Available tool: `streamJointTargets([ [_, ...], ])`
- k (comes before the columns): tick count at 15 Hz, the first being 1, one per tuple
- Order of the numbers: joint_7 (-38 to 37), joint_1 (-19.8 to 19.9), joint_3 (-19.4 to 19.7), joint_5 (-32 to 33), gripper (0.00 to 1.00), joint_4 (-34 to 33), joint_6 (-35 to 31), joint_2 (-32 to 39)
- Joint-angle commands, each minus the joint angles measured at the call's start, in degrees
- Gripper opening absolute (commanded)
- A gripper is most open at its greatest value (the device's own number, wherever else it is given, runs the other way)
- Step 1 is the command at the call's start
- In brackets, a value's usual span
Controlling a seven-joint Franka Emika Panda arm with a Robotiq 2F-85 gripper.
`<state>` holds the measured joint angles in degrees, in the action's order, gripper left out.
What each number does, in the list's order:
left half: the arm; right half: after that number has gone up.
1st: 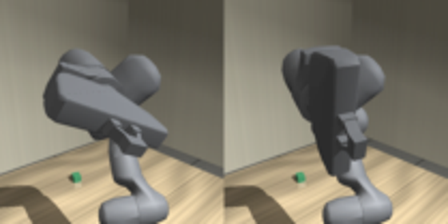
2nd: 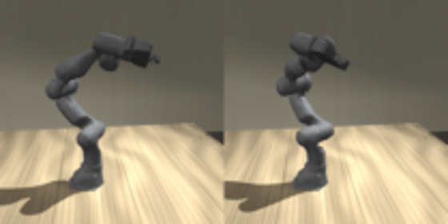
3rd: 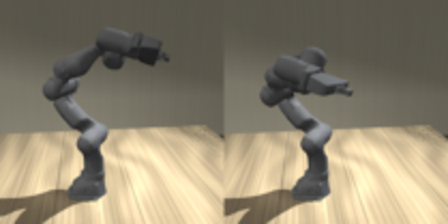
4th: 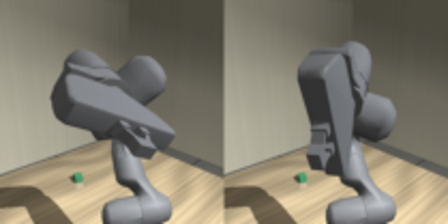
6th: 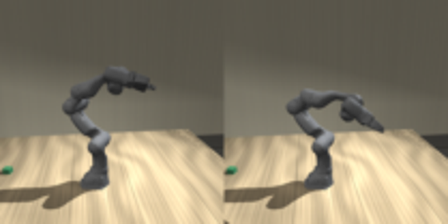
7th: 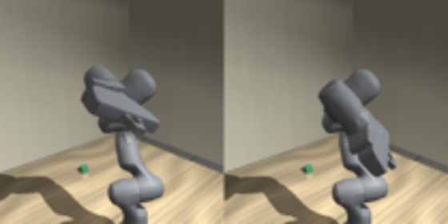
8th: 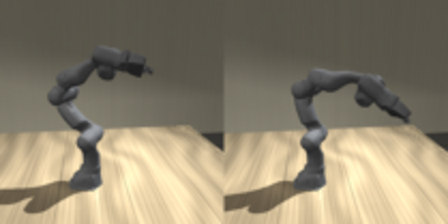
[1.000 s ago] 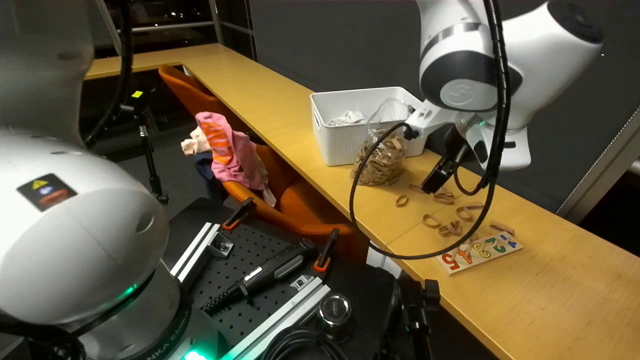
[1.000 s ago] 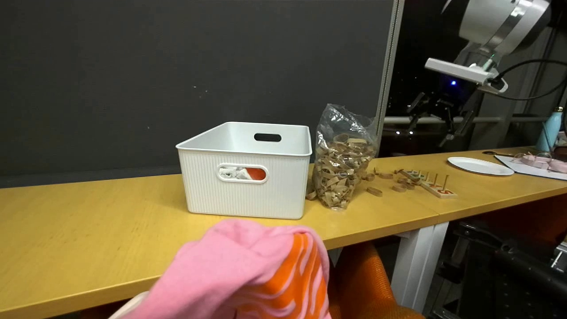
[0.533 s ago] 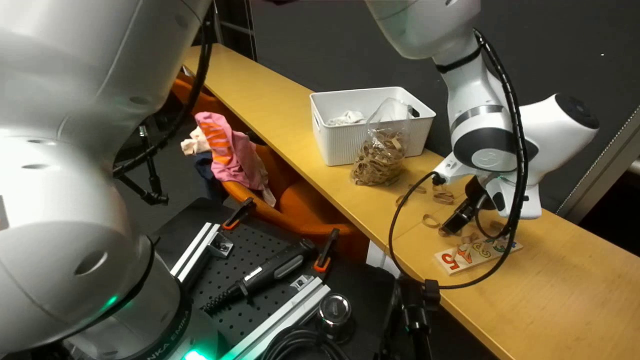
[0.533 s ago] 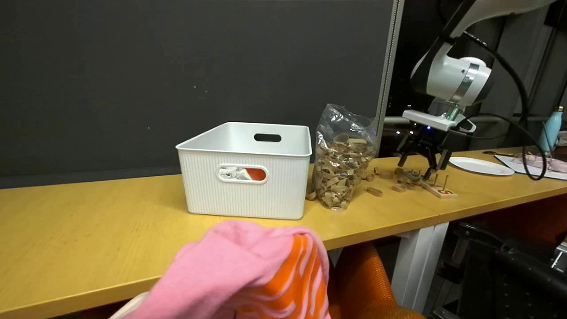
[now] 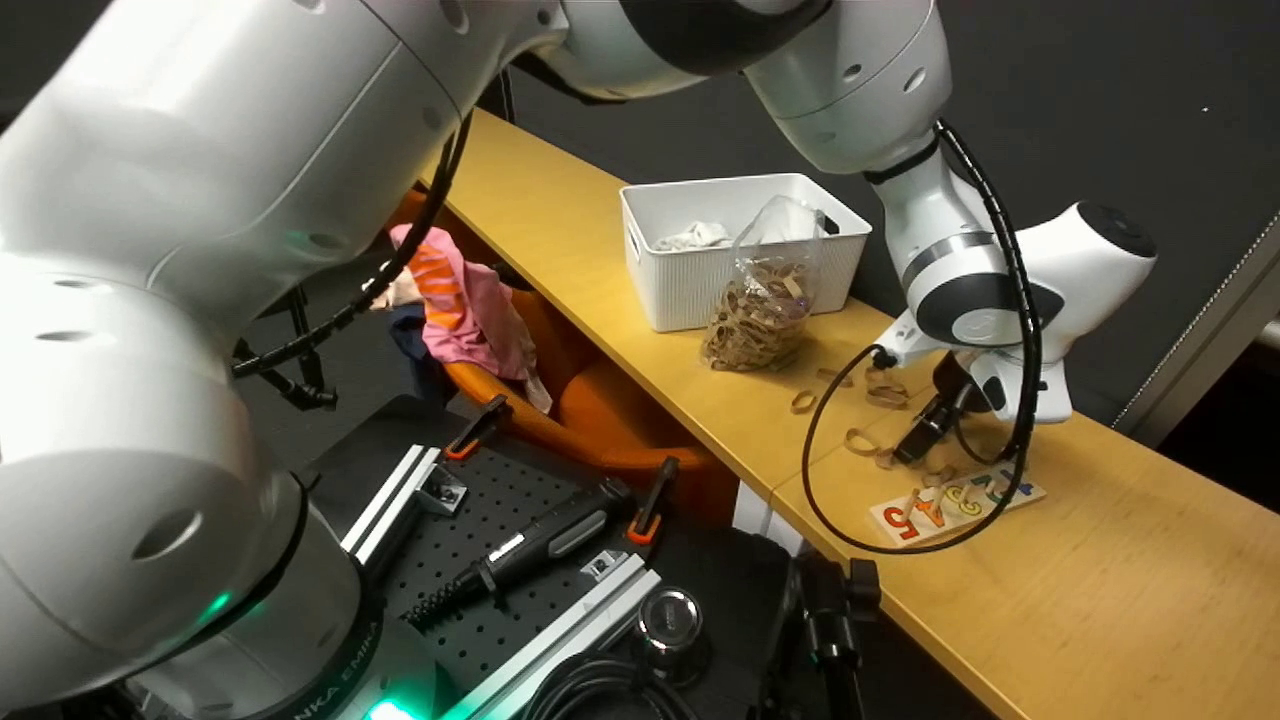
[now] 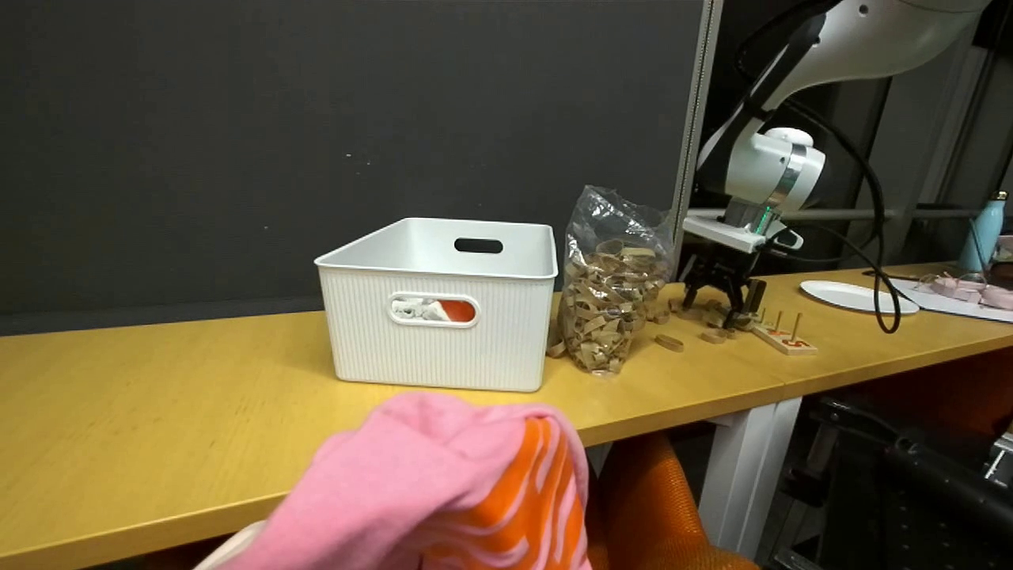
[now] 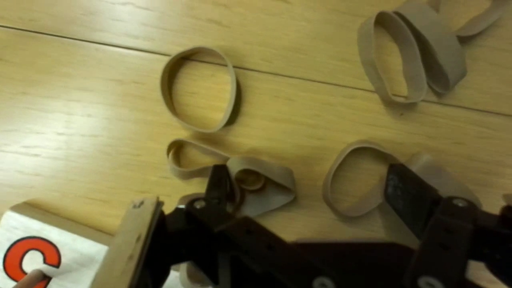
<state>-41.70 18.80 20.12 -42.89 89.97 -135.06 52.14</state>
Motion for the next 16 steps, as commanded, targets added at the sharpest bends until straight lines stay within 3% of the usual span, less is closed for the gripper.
streamJointTargets([
  [1, -2.41, 1.52, -1.71, 3.25, 1.00, -2.43, 1.22, 0.91],
  [6, -2.89, 2.74, -2.79, 4.50, 1.00, -3.84, 1.79, 2.16],
  [7, -2.81, 3.03, -3.01, 4.78, 0.75, -4.06, 1.97, 2.28],
  [8, -2.65, 3.25, -3.21, 4.89, 0.74, -4.08, 2.02, 2.20],
  [16, -1.99, 2.92, -3.31, 4.89, 0.15, -1.88, 0.61, 0.26],
])
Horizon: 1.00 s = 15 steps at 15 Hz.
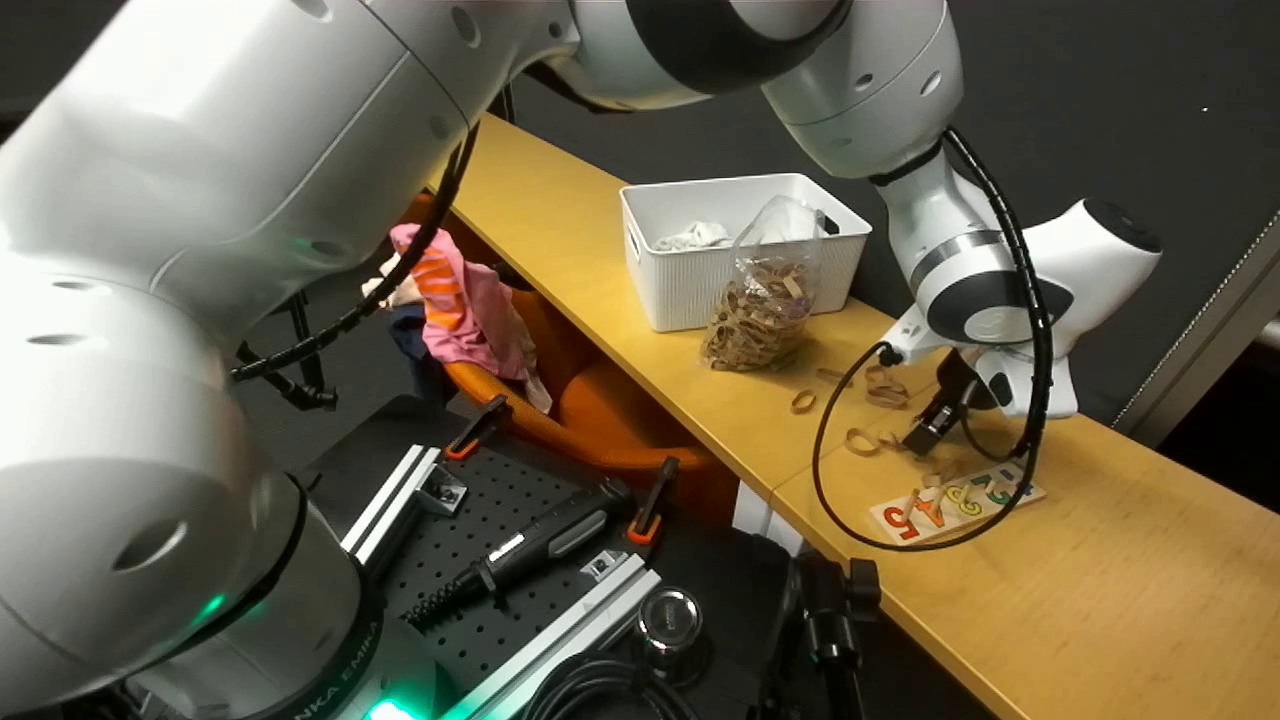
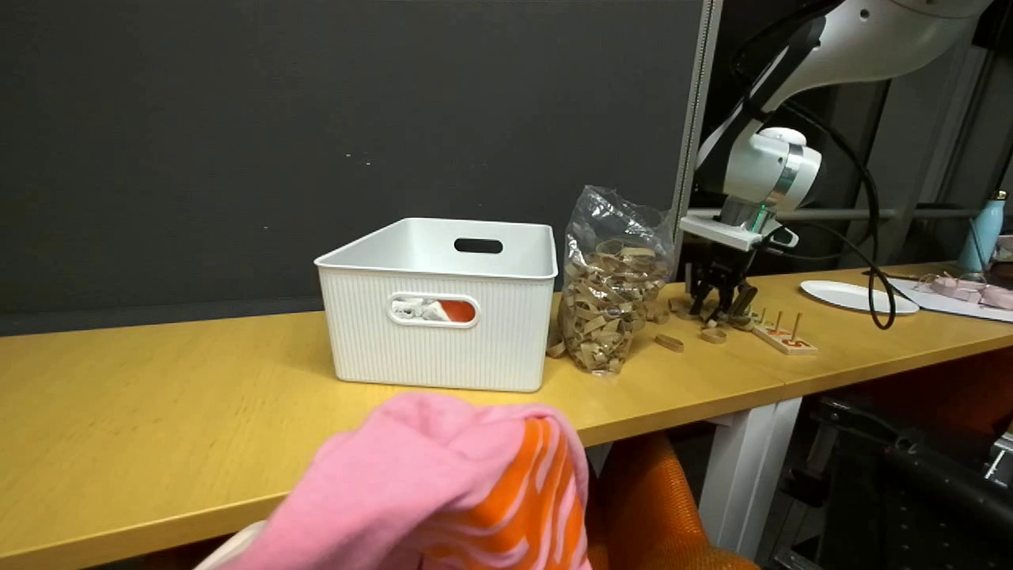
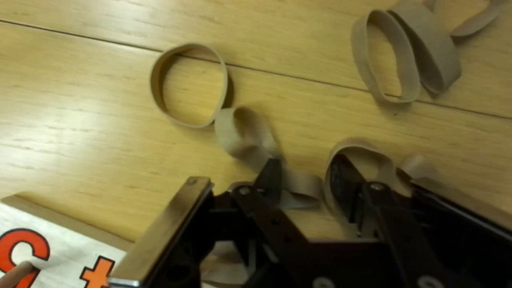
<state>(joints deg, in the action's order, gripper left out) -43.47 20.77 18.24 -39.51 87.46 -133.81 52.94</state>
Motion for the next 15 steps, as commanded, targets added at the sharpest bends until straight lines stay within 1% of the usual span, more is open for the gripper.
streamJointTargets([
  [1, -0.16, 0.78, -1.36, 1.51, 0.06, 1.16, -0.95, -0.92],
  [2, -0.12, 0.63, -1.30, 1.54, 0.01, 1.52, -1.26, -1.20],
  [3, -0.21, 0.34, -1.16, 1.60, 0.00, 2.01, -1.68, -1.59],
  [8, -0.55, -1.30, -0.23, 2.11, 0.02, 5.73, -4.81, -4.83],
  [12, -0.90, -3.37, 0.61, 3.55, 0.02, 10.38, -8.99, -11.04],
  [15, -0.42, -5.44, 0.60, 5.78, 0.02, 14.39, -12.14, -16.91],
])
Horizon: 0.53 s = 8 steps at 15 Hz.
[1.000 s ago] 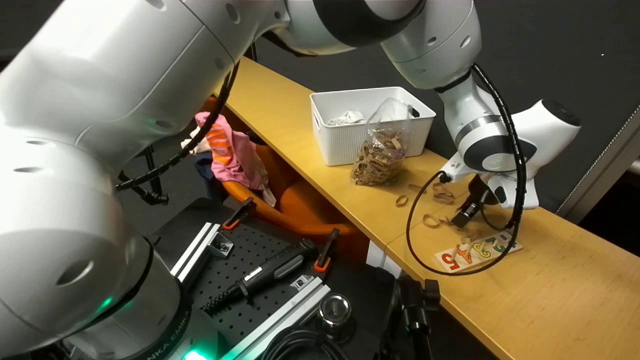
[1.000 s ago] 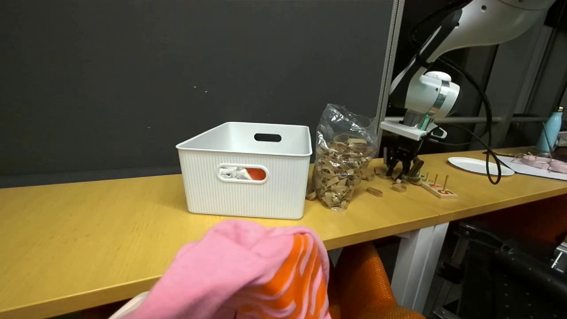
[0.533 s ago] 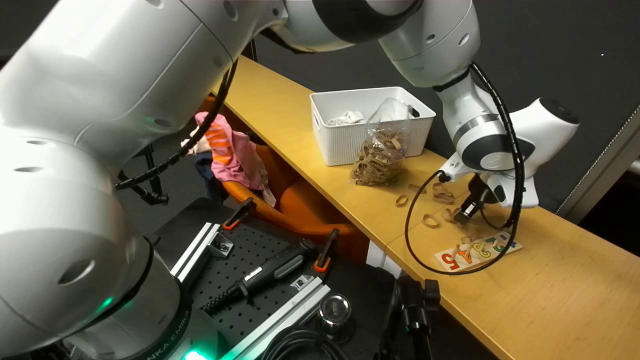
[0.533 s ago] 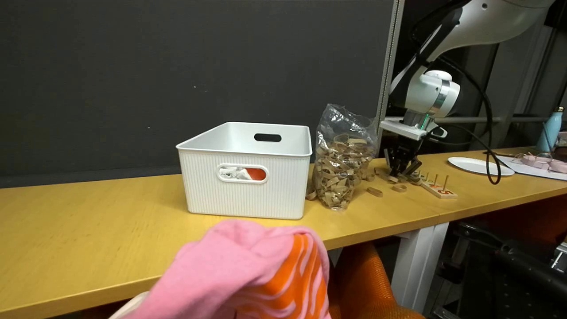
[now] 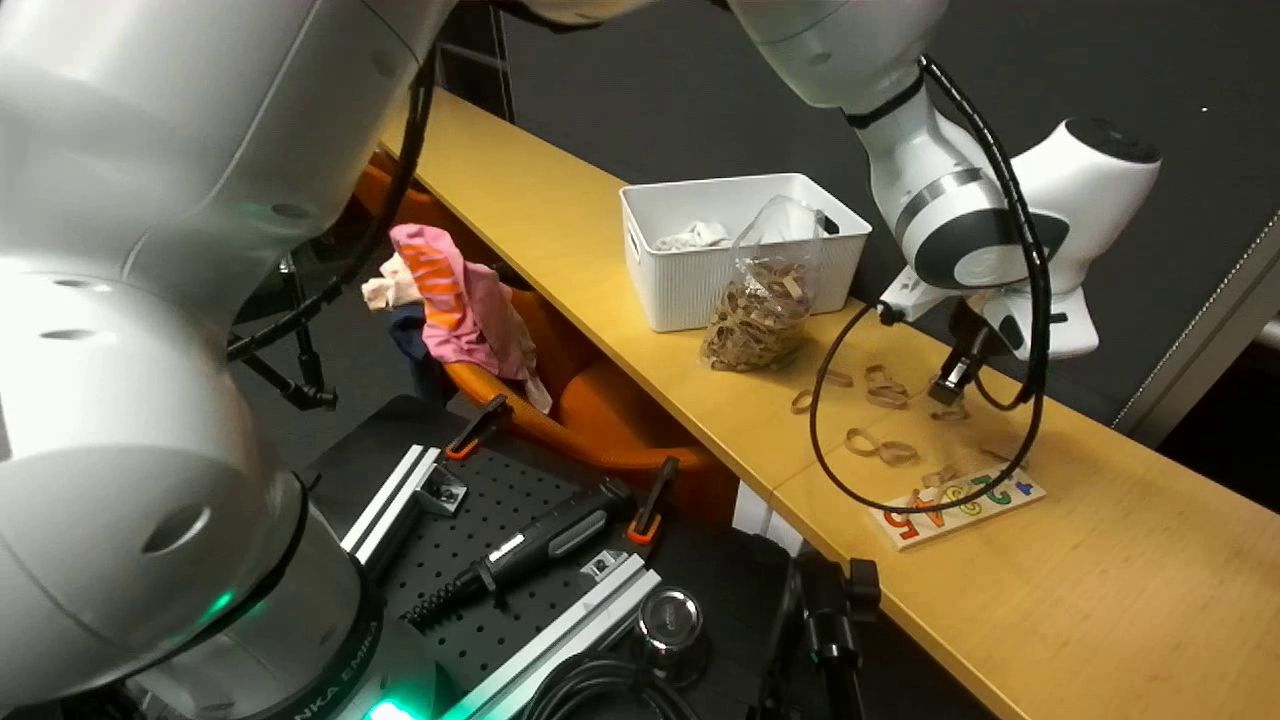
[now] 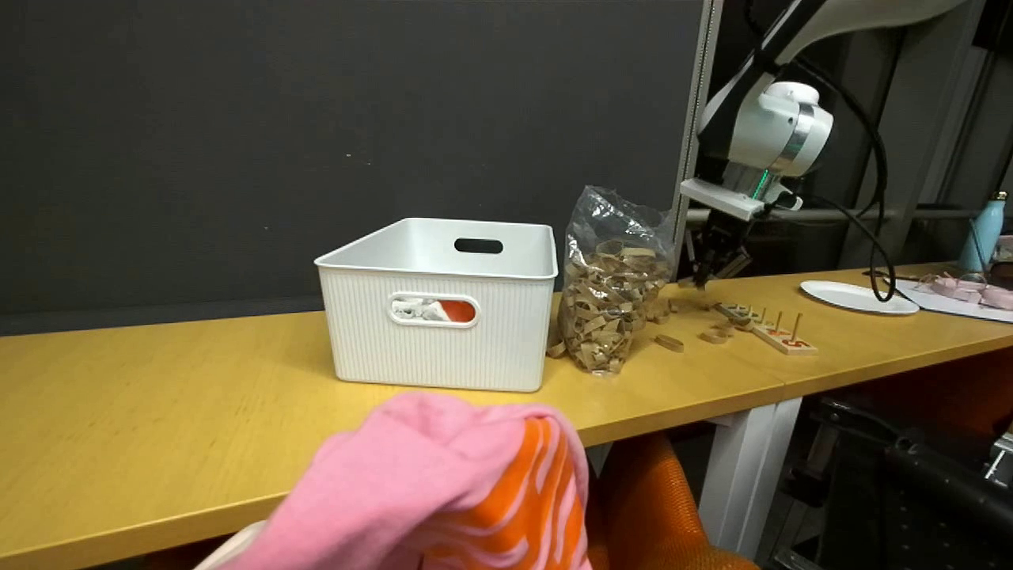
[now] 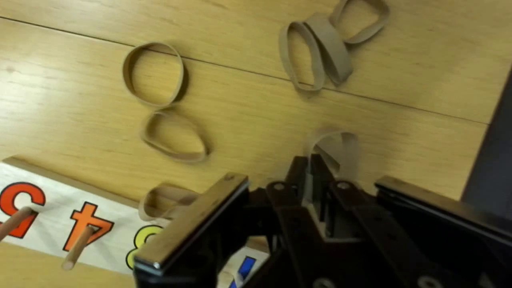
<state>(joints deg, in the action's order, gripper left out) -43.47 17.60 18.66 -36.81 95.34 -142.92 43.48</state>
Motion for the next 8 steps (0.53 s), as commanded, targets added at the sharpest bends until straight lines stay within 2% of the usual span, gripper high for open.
streamJointTargets([
  [1, -0.40, -3.10, 0.11, 4.09, 0.02, 8.22, -4.23, -9.62],
  [5, -0.23, -7.74, -0.65, 8.26, 0.02, 19.01, -11.82, -19.62],
  [8, -0.53, -11.89, -1.01, 11.92, 0.02, 28.76, -19.98, -27.20],
])
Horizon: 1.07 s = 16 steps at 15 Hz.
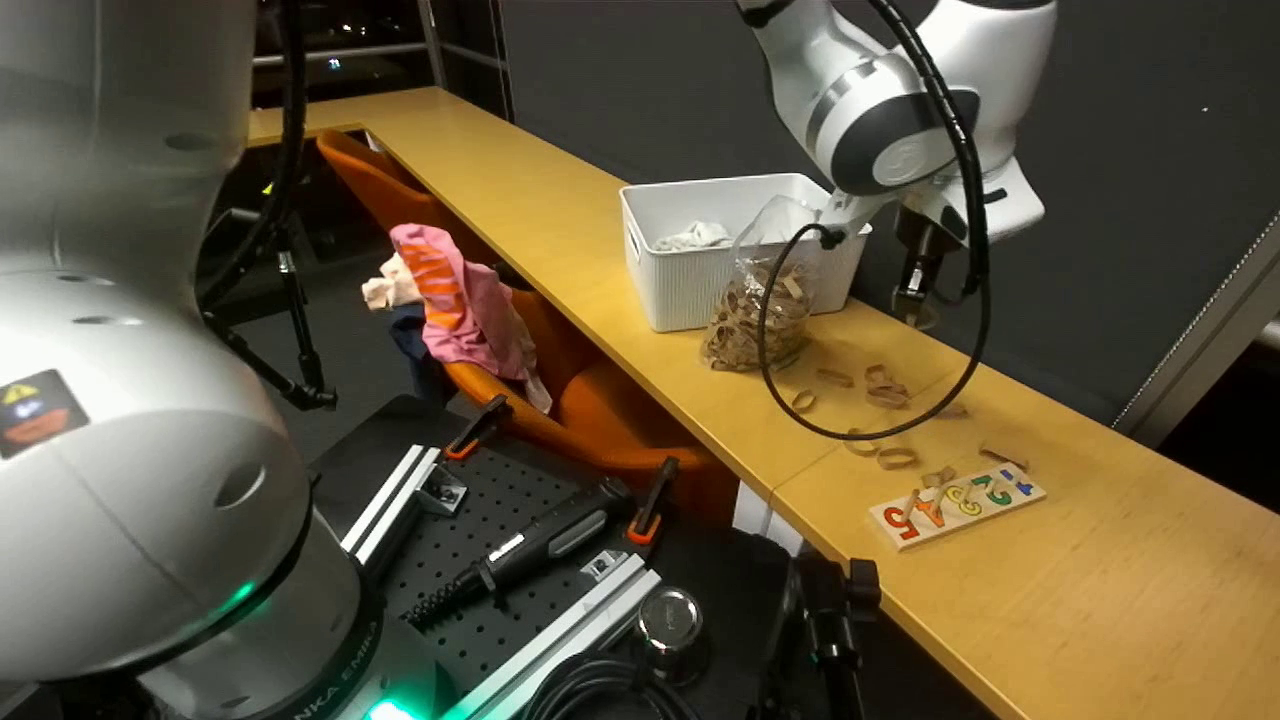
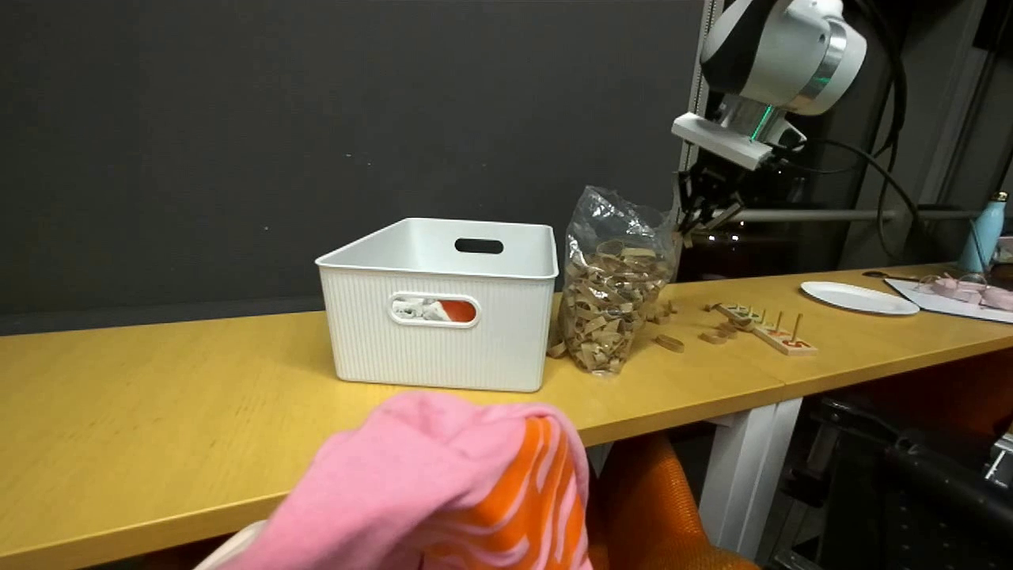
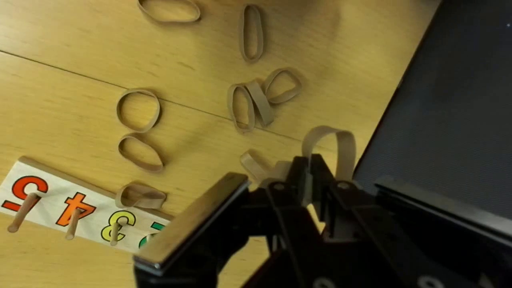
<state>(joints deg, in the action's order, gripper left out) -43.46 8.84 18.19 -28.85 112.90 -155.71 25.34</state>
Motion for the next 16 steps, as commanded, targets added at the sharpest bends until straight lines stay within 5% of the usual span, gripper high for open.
streamJointTargets([
  [1, -1.16, -4.76, -0.30, 5.42, 0.02, 14.55, -10.16, -11.56],
  [7, -9.37, -15.46, 6.40, 17.31, 0.02, 22.85, -18.96, -18.88],
  [16, -24.26, -23.78, 12.00, 36.61, 0.02, 18.32, -17.20, -17.44],
])
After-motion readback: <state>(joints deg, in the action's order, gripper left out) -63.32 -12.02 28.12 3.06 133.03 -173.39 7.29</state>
